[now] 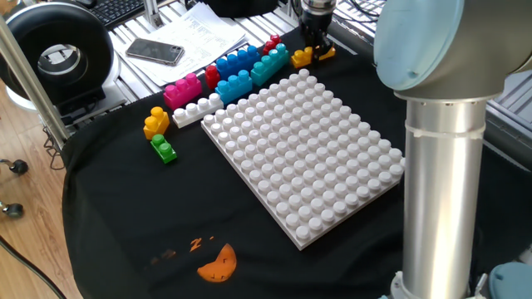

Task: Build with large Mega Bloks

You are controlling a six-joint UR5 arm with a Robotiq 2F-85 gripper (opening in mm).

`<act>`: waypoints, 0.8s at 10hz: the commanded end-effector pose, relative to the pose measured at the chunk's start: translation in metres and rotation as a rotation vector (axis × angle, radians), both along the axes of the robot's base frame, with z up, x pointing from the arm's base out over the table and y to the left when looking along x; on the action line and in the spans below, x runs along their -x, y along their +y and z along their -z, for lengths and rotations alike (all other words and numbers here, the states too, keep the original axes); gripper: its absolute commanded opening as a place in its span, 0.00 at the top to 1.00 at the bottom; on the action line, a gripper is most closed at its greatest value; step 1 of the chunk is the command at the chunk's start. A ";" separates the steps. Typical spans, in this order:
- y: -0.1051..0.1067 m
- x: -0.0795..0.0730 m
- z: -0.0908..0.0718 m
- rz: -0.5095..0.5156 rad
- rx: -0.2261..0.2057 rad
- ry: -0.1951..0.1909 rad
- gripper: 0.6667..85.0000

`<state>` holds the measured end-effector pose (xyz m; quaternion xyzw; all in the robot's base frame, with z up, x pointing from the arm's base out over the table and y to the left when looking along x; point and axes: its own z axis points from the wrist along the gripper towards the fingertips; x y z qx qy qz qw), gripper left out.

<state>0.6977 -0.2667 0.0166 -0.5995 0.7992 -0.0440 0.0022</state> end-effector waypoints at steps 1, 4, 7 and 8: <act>0.003 -0.001 -0.016 0.096 -0.023 -0.018 0.69; 0.022 0.017 -0.035 0.319 -0.074 0.021 0.72; 0.036 0.028 -0.055 0.520 -0.081 0.017 0.72; 0.041 0.032 -0.062 0.589 -0.085 0.016 0.73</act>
